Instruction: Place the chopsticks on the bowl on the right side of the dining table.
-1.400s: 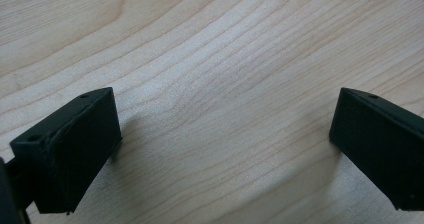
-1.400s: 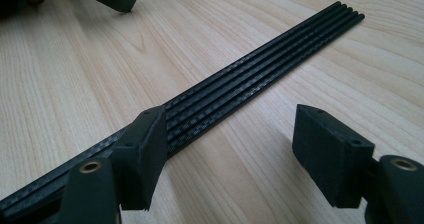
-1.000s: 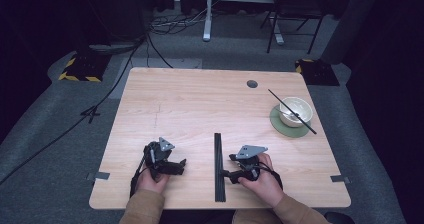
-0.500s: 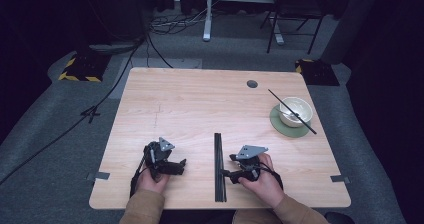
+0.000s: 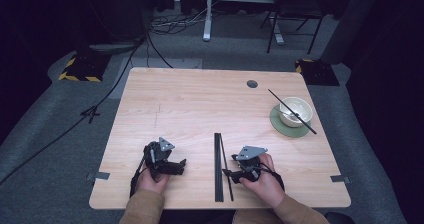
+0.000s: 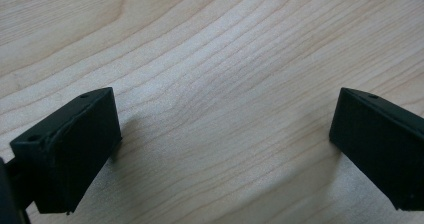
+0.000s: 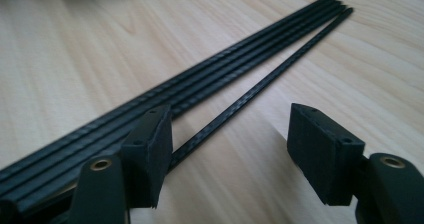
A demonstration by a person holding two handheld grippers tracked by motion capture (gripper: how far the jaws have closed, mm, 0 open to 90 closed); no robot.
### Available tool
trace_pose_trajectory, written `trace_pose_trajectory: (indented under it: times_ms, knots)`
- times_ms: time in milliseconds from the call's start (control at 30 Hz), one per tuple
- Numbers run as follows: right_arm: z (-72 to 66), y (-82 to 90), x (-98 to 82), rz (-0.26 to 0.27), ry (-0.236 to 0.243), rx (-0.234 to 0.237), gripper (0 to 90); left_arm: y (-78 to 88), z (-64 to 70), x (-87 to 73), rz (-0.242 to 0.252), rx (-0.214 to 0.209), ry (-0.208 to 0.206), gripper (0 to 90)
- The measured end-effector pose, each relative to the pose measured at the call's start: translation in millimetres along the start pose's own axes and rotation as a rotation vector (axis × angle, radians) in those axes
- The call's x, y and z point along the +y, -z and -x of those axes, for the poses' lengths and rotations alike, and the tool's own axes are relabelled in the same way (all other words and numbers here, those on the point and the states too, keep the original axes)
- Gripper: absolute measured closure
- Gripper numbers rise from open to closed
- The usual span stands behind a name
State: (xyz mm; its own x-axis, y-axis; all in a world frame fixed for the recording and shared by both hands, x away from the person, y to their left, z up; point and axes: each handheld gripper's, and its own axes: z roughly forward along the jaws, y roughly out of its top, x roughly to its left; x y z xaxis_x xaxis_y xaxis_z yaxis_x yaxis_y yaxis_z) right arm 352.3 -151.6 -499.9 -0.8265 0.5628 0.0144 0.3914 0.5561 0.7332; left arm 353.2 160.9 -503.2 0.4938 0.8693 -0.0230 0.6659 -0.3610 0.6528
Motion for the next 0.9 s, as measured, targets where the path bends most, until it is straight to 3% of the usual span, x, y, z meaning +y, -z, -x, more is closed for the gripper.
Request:
trace_pose_trajectory:
  times_ms: [133, 267, 300, 400, 567, 667, 733, 800, 900]
  knots:
    - [15.6, 5.6, -2.3, -0.006, -0.045, -0.052, 35.4, 0.0, 0.0, 0.0, 0.000, 0.000, 0.000, 0.3]
    - [14.4, 5.4, -1.9, -0.019, -0.024, -0.046, 37.3, 0.0, 0.0, 0.0, 0.000, 0.000, 0.000, 0.3]
    - [16.1, 6.3, -1.8, -0.024, -0.041, -0.052, 38.2, 0.0, 0.0, 0.0, 0.000, 0.000, 0.000, 0.3]
    - [30.9, 12.3, -4.5, -0.035, -0.070, -0.099, 38.8, -0.3, 0.0, 0.2, -0.003, -0.003, 0.000, 0.3]
    - [41.5, 18.0, -3.6, -0.044, -0.074, -0.115, 42.3, -0.3, -0.3, 0.3, -0.002, 0.001, -0.004, 0.3]
    - [54.6, 19.6, -8.6, -0.047, -0.110, -0.148, 44.0, -0.3, -0.3, 0.4, -0.002, 0.001, -0.004, 0.3]
    - [57.7, 23.6, -8.6, -0.032, -0.103, -0.166, 47.3, -0.4, -0.3, 0.4, -0.002, 0.001, -0.004, 0.3]
    - [56.5, 26.5, -5.8, -0.015, -0.111, -0.147, 52.9, -0.3, -0.3, 0.4, -0.002, 0.001, -0.004, 0.3]
    - [55.8, 27.9, -5.9, -0.030, -0.112, -0.115, 63.4, -0.4, -0.3, 0.4, -0.002, 0.000, -0.003, 0.3]
